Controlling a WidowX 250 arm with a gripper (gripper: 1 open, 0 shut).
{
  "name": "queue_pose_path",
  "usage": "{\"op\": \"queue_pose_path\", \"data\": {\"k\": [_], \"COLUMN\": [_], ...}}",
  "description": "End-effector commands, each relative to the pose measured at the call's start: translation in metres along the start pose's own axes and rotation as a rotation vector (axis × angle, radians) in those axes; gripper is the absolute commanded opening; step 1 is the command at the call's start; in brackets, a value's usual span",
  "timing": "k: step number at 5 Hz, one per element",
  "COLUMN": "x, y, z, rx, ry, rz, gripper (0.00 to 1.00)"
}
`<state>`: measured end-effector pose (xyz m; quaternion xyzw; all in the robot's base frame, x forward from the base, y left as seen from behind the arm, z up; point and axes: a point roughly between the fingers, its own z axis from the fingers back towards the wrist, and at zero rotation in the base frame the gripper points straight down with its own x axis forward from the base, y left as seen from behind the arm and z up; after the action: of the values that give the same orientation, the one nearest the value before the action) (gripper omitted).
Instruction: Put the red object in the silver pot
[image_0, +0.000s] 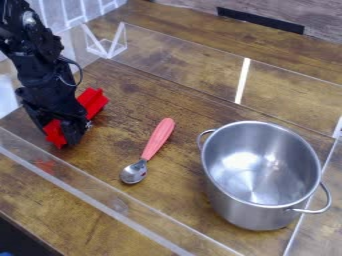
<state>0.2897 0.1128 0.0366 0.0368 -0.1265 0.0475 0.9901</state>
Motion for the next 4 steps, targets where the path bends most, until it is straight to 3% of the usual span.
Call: {"op": "queue_pose_path", "data": {"k": [1, 2, 4], "x": [0.019, 0.019, 0.017], "y": [0.004, 0.004, 0.002], "z": [0.028, 0.036, 0.04], "rx": [0.013, 0.002, -0.021], "ry": [-0.087, -0.091, -0.067], "rz": [0.009, 0.023, 0.029], "gripper": [0.0, 0.0, 0.0]}}
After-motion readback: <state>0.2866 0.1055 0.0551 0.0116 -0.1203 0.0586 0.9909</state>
